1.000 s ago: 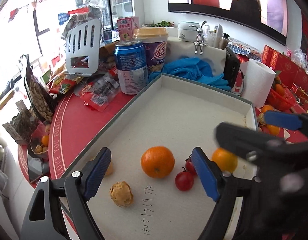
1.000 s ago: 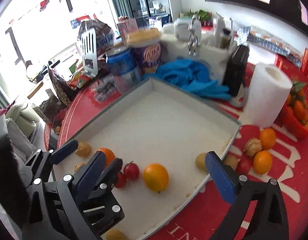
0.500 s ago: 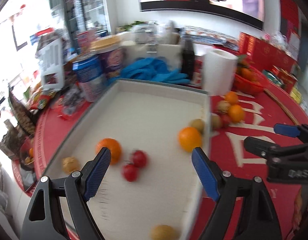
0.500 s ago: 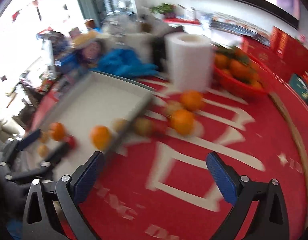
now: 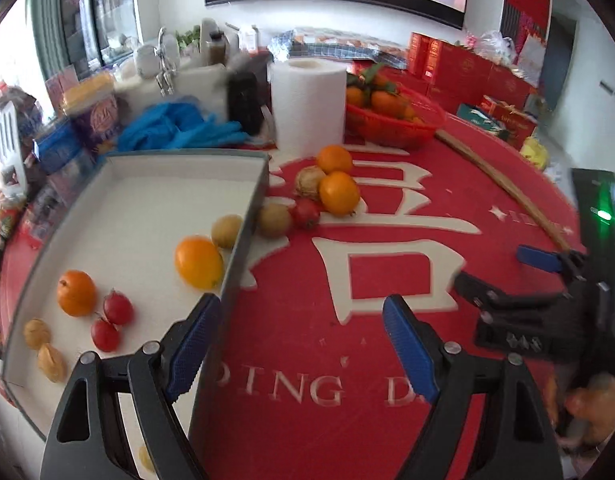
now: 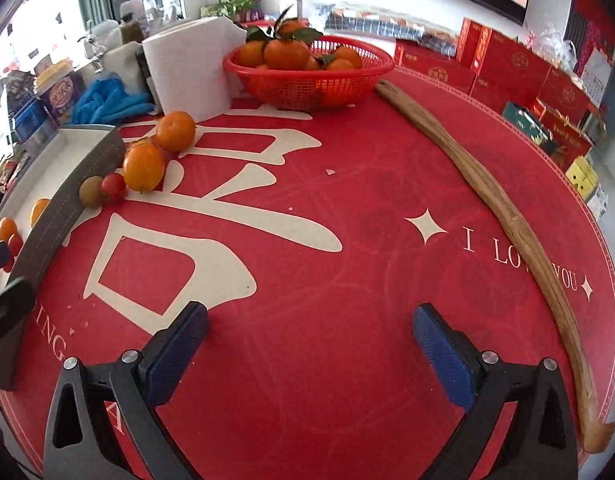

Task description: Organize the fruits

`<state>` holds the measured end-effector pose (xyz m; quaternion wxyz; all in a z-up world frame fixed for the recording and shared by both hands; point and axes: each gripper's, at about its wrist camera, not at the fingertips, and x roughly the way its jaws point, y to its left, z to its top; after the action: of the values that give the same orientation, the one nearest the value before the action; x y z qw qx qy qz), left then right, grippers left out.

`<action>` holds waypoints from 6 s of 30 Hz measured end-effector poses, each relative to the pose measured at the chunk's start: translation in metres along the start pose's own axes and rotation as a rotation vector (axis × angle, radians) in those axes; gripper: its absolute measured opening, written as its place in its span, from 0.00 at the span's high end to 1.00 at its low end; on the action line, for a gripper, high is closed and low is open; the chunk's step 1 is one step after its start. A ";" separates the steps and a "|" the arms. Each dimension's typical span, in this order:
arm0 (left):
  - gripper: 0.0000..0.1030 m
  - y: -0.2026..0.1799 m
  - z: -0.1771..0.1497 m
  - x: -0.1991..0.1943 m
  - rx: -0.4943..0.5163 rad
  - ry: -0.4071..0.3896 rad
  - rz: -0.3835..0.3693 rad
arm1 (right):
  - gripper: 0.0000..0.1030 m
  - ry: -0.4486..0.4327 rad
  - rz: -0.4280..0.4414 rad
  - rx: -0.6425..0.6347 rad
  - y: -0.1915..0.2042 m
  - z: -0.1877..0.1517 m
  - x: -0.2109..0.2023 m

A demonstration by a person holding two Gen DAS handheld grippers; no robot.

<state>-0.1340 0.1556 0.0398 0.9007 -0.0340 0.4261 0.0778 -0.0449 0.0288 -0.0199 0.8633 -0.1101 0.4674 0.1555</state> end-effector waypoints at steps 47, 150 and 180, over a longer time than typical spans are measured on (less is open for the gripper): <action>0.26 -0.020 0.052 0.085 -0.092 0.037 0.090 | 0.00 -0.009 0.025 -0.030 -0.021 -0.011 -0.005; 0.73 -0.022 -0.003 0.038 -0.054 0.011 0.092 | 0.71 -0.087 0.077 -0.029 0.015 -0.017 -0.020; 0.73 0.028 -0.005 -0.026 -0.134 -0.092 0.061 | 0.73 -0.037 0.266 0.204 -0.057 -0.027 -0.034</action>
<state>-0.1592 0.1797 0.0569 0.9122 -0.0777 0.3789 0.1351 -0.0625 -0.0385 -0.0037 0.8503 0.0439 0.4751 0.2221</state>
